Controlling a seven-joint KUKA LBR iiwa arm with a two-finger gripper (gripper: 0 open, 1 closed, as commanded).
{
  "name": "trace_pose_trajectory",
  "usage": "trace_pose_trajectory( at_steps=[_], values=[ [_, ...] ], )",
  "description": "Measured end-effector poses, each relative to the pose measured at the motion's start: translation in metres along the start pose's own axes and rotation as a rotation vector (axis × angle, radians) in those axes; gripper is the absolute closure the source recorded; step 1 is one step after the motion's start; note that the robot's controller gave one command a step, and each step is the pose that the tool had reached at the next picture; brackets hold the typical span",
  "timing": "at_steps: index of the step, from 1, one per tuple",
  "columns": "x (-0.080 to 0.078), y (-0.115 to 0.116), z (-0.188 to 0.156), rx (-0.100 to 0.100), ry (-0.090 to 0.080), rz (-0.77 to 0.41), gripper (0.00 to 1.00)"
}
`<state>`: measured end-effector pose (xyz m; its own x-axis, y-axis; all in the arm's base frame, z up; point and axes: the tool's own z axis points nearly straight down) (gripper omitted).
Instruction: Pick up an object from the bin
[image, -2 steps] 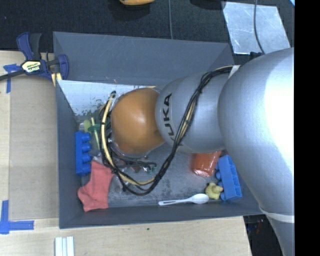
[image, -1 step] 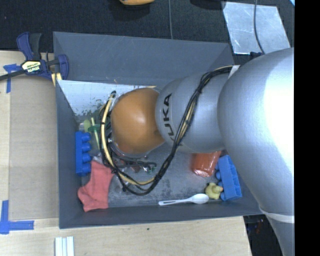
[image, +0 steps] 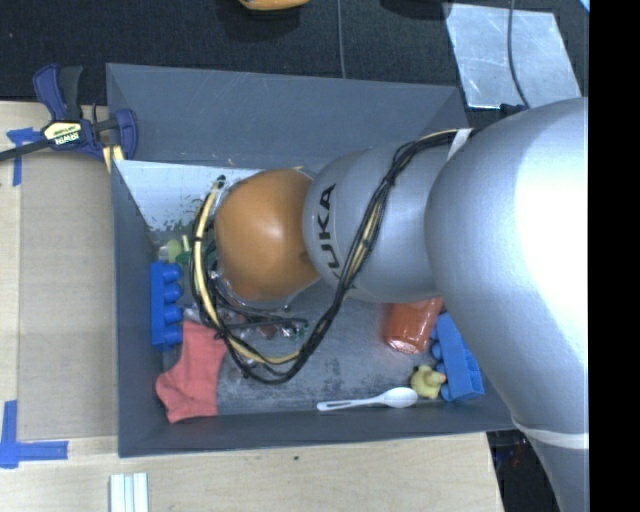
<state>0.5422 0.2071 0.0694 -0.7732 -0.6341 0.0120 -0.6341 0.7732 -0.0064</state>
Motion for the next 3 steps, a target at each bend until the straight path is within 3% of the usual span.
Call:
trace_pose_trajectory(
  at_steps=[2,3],
  values=[
    [-0.004,-0.007,-0.001,0.005,-0.001,-0.025,0.0],
    [-0.007,-0.008,-0.005,0.006,-0.005,-0.007,1.0]
  ],
)
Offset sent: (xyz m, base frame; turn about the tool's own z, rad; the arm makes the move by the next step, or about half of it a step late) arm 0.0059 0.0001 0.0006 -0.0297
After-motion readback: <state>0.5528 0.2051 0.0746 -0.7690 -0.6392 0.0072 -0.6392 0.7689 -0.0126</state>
